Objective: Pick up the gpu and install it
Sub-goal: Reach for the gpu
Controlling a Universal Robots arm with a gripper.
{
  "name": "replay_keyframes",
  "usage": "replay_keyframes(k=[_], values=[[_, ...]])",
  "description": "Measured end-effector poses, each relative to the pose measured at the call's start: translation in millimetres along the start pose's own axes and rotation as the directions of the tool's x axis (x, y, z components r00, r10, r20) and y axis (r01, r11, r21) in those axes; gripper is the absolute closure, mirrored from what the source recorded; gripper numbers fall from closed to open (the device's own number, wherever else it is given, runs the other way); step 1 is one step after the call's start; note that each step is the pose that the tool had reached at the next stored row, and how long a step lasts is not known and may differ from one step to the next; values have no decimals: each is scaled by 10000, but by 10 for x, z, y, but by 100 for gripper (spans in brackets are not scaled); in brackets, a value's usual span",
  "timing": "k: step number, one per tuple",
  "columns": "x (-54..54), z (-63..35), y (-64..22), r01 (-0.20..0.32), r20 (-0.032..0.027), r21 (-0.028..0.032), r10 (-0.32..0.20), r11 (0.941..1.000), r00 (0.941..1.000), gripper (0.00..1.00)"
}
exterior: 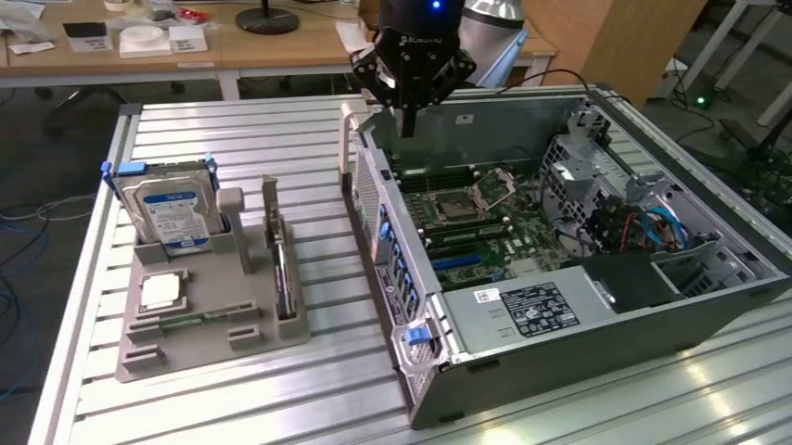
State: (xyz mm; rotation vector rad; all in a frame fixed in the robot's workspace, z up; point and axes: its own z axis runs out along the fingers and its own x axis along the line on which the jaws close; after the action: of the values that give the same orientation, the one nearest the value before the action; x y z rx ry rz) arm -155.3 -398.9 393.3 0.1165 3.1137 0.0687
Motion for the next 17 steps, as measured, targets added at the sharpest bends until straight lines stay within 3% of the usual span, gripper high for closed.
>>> replay_keyframes(k=[17], values=[[283, -7, -21, -1, 1, -1, 1, 10000, 10000, 89]])
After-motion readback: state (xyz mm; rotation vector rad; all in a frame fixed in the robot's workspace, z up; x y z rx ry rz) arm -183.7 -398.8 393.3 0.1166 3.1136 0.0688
